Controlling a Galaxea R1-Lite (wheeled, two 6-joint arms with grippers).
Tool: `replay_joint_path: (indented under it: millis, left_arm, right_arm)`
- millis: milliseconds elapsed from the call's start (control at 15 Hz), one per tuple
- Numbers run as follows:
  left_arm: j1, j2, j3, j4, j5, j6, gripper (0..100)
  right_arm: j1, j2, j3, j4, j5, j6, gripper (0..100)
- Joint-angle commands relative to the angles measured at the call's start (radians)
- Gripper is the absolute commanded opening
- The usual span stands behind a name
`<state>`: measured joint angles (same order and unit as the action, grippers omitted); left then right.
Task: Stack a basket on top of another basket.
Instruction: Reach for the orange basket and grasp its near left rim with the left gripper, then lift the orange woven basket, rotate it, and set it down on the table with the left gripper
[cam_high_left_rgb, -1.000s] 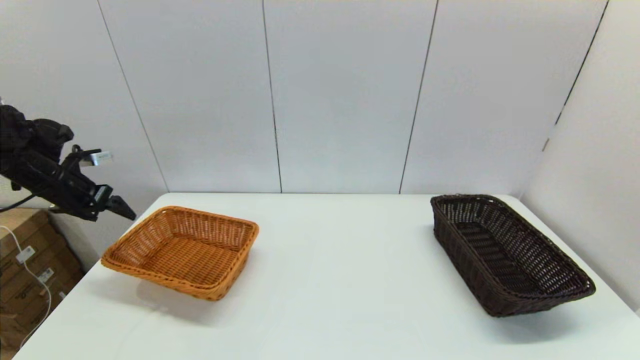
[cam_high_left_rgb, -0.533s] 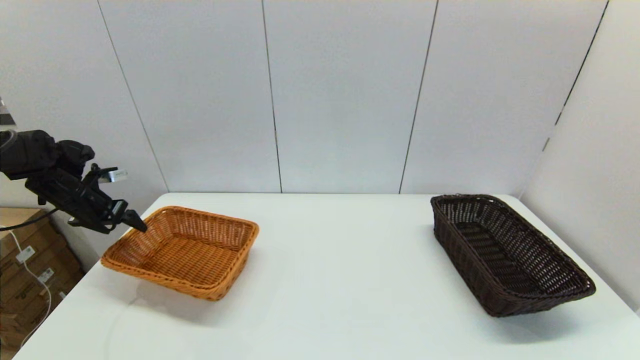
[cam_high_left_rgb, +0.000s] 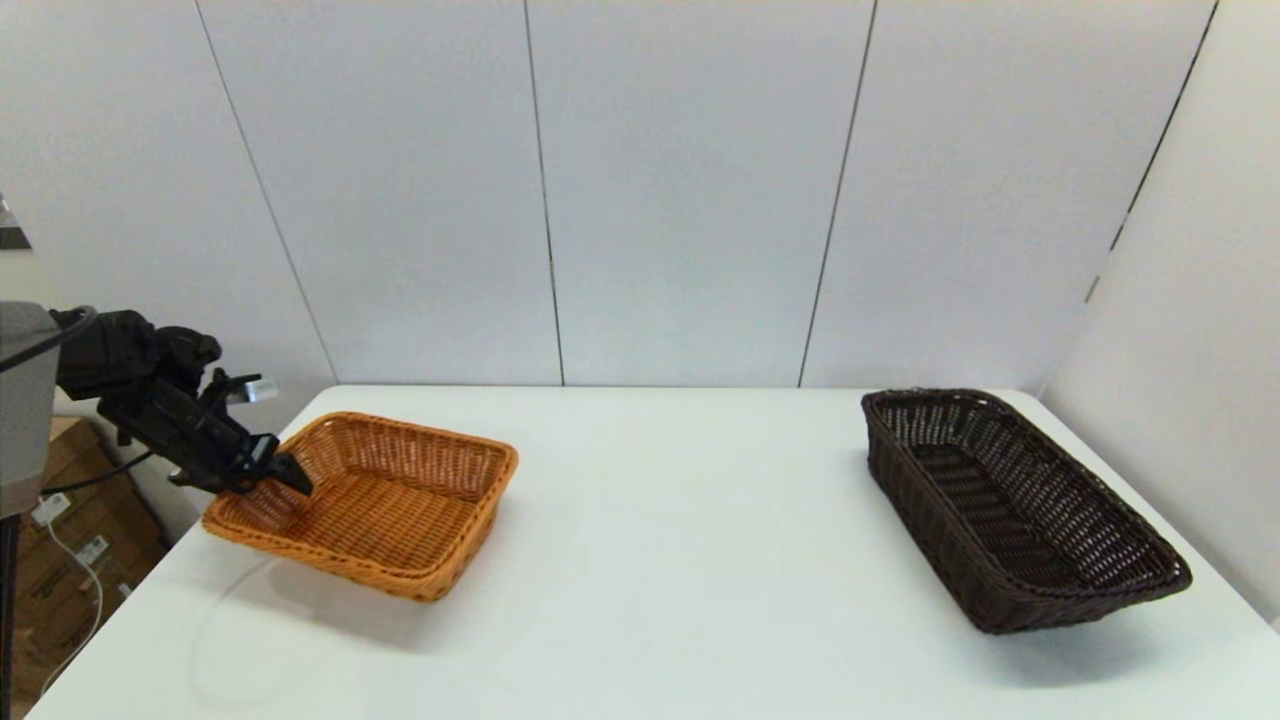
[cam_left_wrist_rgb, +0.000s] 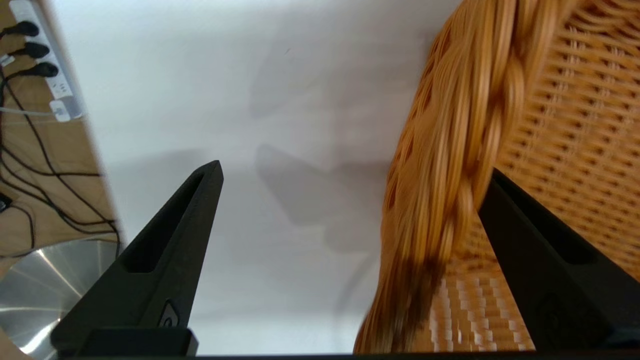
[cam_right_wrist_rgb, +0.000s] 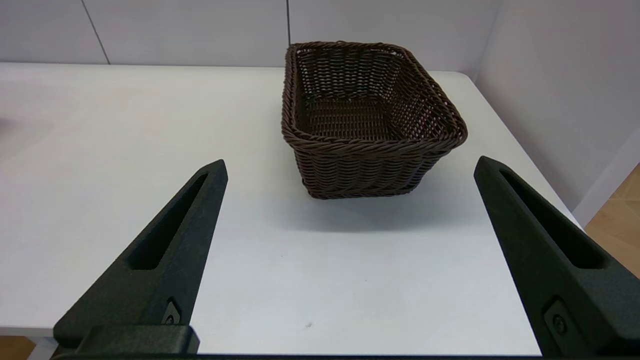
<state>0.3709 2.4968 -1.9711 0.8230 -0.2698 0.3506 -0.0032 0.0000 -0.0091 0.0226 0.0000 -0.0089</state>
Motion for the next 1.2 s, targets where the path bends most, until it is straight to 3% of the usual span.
replay_joint_path:
  millis: [67,133,600,1200]
  left_arm:
    - [-0.017,0.025,0.000,-0.013,-0.002,-0.010,100]
    - [-0.027,0.024,-0.002,-0.018,0.000,-0.035,0]
    - [-0.040,-0.009,-0.009,0.001,-0.023,-0.067,0]
    - [-0.056,-0.053,-0.008,0.088,-0.258,-0.160,0]
  right_arm:
    - [0.000,0.002,0.000,0.000,0.000,0.000,100]
    - [0.000,0.002,0.000,0.000,0.000,0.000,100]
    - [0.000,0.002,-0.002,0.005,0.000,-0.002,100]
    - [0.000,0.002,-0.002,0.007,0.000,-0.003,100]
